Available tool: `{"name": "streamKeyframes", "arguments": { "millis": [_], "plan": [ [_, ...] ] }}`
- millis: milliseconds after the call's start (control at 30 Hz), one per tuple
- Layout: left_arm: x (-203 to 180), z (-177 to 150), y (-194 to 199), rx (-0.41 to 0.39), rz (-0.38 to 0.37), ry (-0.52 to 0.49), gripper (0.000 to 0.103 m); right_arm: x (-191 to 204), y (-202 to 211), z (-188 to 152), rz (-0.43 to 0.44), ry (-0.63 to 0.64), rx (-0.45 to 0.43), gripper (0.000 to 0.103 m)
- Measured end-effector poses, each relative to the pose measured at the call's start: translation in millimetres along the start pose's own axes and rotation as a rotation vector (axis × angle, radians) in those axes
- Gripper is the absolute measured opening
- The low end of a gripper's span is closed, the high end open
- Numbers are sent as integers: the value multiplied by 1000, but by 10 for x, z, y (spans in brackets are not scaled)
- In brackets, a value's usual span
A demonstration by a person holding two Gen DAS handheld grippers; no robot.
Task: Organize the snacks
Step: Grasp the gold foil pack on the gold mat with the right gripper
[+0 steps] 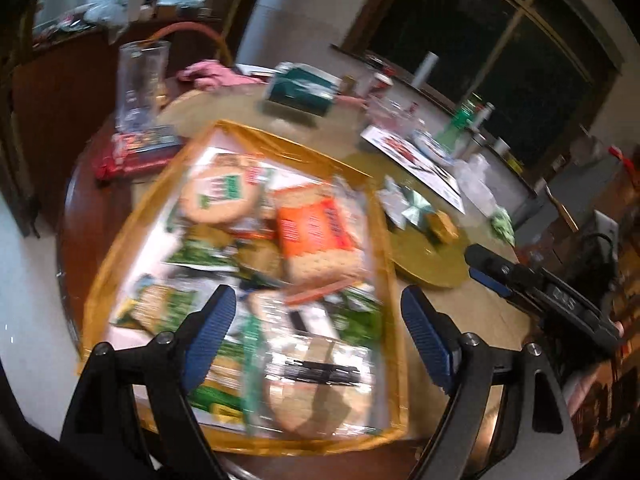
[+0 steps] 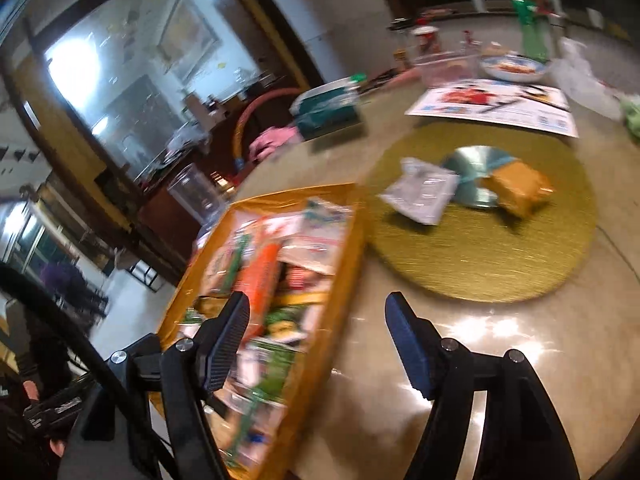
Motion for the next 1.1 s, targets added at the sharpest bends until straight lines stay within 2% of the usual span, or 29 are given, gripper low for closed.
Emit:
{"name": "streamKeyframes", "arguments": {
  "millis": [167, 233, 433, 567, 867, 933, 1033, 1100],
  "plan": [
    [-356, -93, -66, 22, -15, -70, 85, -571, 155, 85, -83, -61, 9, 70],
    [-454, -118, -89, 25, -15, -94, 85, -824, 189, 129, -116, -122, 9, 71],
    [-582, -175, -129, 42, -48, -131, 85, -1323, -30, 286, -131, -260, 69, 75],
    [-525, -196, -152, 54, -51, -129, 85, -1495, -321, 485, -175, -348, 99, 75],
    [-308, -195, -188, 64, -73, -86, 85, -1688, -640, 948, -255, -528, 103, 75],
    [-272, -193, -193, 68, -83, -74, 85, -1741, -665, 1026, -296, -566, 92, 76],
    [-254, -203, -190, 69, -89, -71, 85, -1801, -727, 1143, -348, -564, 88, 77],
    [-269, -222, -183, 72, -87, -75, 85, -1802, -748, 1156, -429, -523, 94, 76]
  ]
}}
Point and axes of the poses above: each gripper's, at about its wrist camera, not at the fingertips, and y roughly against the way its jaws point, x to its left, z to its top, the point moved 6 cm from there along -y, roughly the way its jaws point, and after that the axes turned 10 degrees about x, right-handed, at the moved point
